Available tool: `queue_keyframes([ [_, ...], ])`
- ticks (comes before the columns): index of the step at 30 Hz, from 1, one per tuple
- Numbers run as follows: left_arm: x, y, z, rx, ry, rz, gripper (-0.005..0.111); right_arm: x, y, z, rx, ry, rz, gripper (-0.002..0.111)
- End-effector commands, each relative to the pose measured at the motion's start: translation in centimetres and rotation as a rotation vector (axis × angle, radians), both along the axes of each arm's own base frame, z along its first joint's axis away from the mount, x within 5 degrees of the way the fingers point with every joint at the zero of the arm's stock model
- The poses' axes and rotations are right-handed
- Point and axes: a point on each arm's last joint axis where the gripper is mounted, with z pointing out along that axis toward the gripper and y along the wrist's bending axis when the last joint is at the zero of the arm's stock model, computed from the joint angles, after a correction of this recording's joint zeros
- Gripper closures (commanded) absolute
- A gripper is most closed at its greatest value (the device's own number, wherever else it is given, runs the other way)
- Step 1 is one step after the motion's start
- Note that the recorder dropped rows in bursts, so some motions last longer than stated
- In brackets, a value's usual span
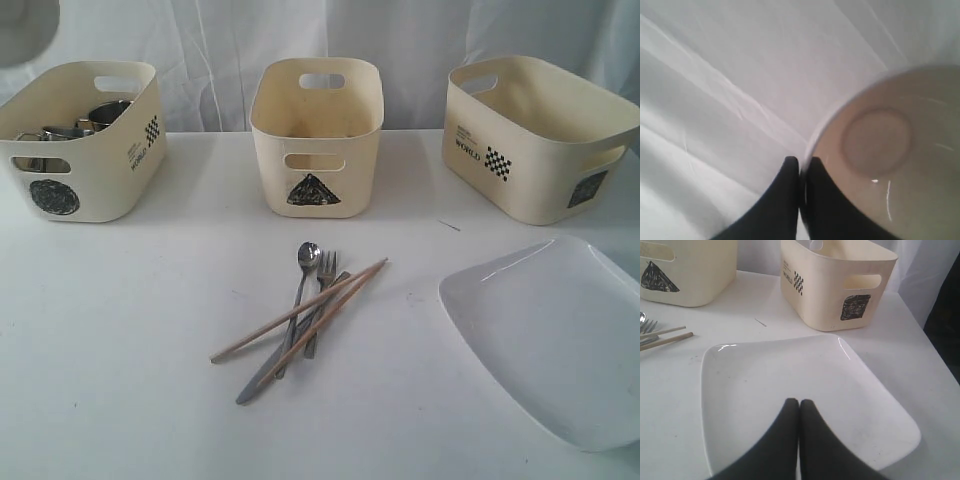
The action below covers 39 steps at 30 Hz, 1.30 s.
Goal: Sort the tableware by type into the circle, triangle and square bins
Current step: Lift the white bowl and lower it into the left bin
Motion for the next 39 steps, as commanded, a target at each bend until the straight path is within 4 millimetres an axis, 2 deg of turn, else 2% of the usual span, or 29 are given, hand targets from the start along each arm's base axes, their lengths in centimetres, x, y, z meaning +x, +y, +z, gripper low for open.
queue_keyframes([
  [1, 3.9, 0.8, 0.1, 0.069, -0.103, -0.121, 0.107, 0.0, 0.0, 0.0, -0.005, -0.014, 0.001, 0.108],
  [3, 7.0, 2.3, -1.9, 0.092, -0.028, -0.065, 0.107, 0.0, 0.0, 0.0, -0.005, -0.014, 0.001, 0.108],
  [5, 10.6, 4.1, -4.1, 0.007, 0.029, -0.017, 0.107, 0.0, 0.0, 0.0, -0.005, -0.014, 0.001, 0.108],
  [7, 13.9, 5.4, -6.0, -0.266, 0.030, 0.018, 0.107, 0.0, 0.0, 0.0, -0.005, -0.014, 0.001, 0.108],
  [9, 16.6, 6.5, -7.2, -0.642, 0.006, 0.101, 0.107, 0.0, 0.0, 0.0, -0.005, -0.014, 0.001, 0.108],
  [12, 19.3, 7.0, -8.7, -0.942, 0.032, 0.192, 0.107, 0.0, 0.0, 0.0, -0.005, -0.014, 0.001, 0.108],
  [16, 21.8, 7.2, -11.2, -1.027, 0.175, 0.292, 0.107, 0.0, 0.0, 0.0, -0.005, -0.014, 0.001, 0.108],
  [20, 22.8, 7.3, -13.1, -1.010, 0.342, 0.386, 0.107, 0.0, 0.0, 0.0, -0.005, -0.014, 0.001, 0.108],
  [25, 23.4, 7.0, -14.4, -1.002, 0.366, 0.389, 0.107, 0.0, 0.0, 0.0, -0.005, -0.014, 0.001, 0.108],
  [30, 24.0, 5.7, -16.2, -0.910, 0.416, 0.344, 0.105, 0.0, 0.0, 0.0, -0.005, -0.014, 0.001, 0.108],
  [31, 24.1, 5.6, -16.3, -0.901, 0.420, 0.340, 0.102, 0.0, 0.0, 0.0, -0.005, -0.014, 0.001, 0.108],
  [32, 24.2, 5.1, -17.0, -0.886, 0.444, 0.336, 0.093, 0.0, 0.0, 0.0, -0.005, -0.014, 0.001, 0.108],
  [33, 24.2, 5.0, -17.2, -0.885, 0.449, 0.336, 0.088, 0.0, 0.0, 0.0, 0.008, -0.015, -0.003, 0.108],
  [34, 24.2, 4.7, -17.2, -0.880, 0.457, 0.331, 0.076, 0.0, 0.0, 0.0, 0.024, -0.016, -0.007, 0.108],
  [35, 24.2, 4.7, -17.2, -0.876, 0.457, 0.329, 0.072, 0.0, 0.0, 0.0, 0.024, -0.016, -0.007, 0.108],
  [36, 24.1, 4.5, -16.7, -0.877, 0.449, 0.322, 0.063, 0.0, 0.0, 0.0, 0.024, -0.016, -0.007, 0.108],
  [37, 23.8, 4.5, -16.3, -0.875, 0.454, 0.324, 0.059, 0.0, 0.0, 0.0, 0.024, -0.016, -0.007, 0.108],
  [39, 22.7, 4.6, -14.3, -0.825, 0.475, 0.318, 0.057, 0.0, 0.0, 0.0, 0.024, -0.016, -0.007, 0.108],
])
